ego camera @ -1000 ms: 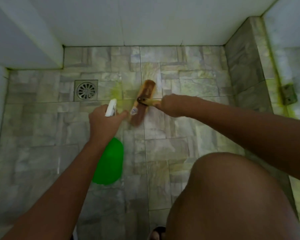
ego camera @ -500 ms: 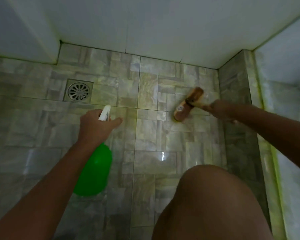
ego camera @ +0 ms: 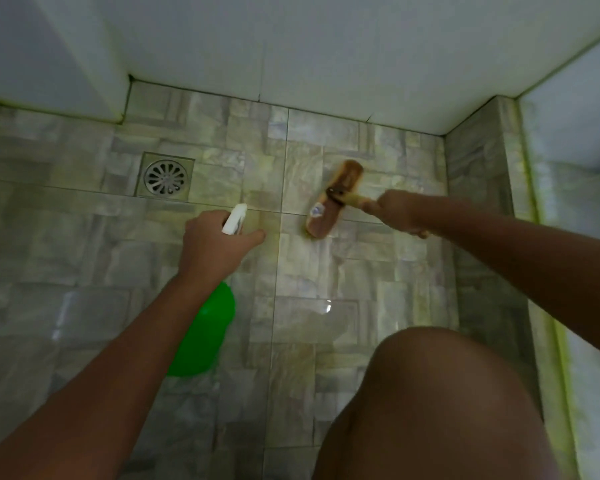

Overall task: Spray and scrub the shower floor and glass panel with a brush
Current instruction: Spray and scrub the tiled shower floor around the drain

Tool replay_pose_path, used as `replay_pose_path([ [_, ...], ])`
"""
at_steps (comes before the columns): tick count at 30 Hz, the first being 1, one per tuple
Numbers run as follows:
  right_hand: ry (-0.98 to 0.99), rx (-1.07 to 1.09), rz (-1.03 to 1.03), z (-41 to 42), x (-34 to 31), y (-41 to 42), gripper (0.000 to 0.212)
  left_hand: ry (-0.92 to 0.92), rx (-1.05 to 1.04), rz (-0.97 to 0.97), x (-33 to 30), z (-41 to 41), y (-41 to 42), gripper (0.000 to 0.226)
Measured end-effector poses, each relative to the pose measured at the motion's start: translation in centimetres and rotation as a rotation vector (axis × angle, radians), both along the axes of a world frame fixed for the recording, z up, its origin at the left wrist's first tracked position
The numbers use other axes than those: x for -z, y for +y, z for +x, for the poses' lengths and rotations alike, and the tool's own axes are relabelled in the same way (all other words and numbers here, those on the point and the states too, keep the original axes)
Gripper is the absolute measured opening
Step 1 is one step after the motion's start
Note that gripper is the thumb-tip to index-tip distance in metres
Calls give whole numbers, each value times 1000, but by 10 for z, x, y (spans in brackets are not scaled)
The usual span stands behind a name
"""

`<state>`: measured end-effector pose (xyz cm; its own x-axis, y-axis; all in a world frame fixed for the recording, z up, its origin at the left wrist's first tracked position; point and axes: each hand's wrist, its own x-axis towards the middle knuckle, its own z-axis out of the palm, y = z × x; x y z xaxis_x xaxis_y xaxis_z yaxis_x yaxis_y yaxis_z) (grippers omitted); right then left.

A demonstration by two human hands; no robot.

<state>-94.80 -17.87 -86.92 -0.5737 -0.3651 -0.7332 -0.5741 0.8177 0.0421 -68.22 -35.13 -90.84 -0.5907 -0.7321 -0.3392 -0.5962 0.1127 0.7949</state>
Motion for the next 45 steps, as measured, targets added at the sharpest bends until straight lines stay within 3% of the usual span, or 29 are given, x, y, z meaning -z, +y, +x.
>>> replay_pose_path([
  [2, 22, 52, 22, -9, -4, 42, 108, -26, 42, 8, -4, -12, 7, 52],
  [4, 45, 142, 19, -10, -14, 75, 99, -24, 69, 18, -7, -29, 16, 49],
  [7, 19, 283, -8, -1, -24, 106, 103, -34, 64, 39, -13, -58, 30, 45],
  [10, 35, 366, 17, 12, -23, 118, 81, 15, 108, 65, -15, -86, 41, 49],
  [12, 28, 407, 3, 18, -18, 124, 55, 53, 179, 52, -15, -104, 49, 39],
  [15, 13, 640, -90, 27, -16, 130, 29, 105, 312, -27, -18, -128, 63, 49],
  [19, 6, 689, -124, 33, -14, 132, 34, 65, 316, -96, -17, -144, 73, 46],
  [21, 35, 637, -116, 32, -10, 136, 60, 68, 263, -115, -18, -149, 76, 42],
  [24, 25, 717, -149, 33, -2, 138, 73, 123, 269, -109, -19, -157, 76, 43],
  [29, -22, 801, -184, 35, 3, 138, 79, 122, 338, -61, -16, -166, 79, 50],
  [30, -29, 811, -179, 36, 2, 138, 80, 99, 317, -45, -16, -166, 81, 47],
  [34, -32, 825, -199, 37, 3, 139, 76, 71, 170, 39, -14, -168, 78, 66],
  [39, -35, 814, -195, 36, 5, 140, 80, 46, 238, 48, -20, -170, 73, 59],
  [43, -27, 791, -180, 35, 6, 142, 80, -5, 146, 44, -22, -169, 74, 86],
  [45, -33, 768, -176, 34, 8, 145, 82, -28, 167, 29, -21, -170, 75, 86],
])
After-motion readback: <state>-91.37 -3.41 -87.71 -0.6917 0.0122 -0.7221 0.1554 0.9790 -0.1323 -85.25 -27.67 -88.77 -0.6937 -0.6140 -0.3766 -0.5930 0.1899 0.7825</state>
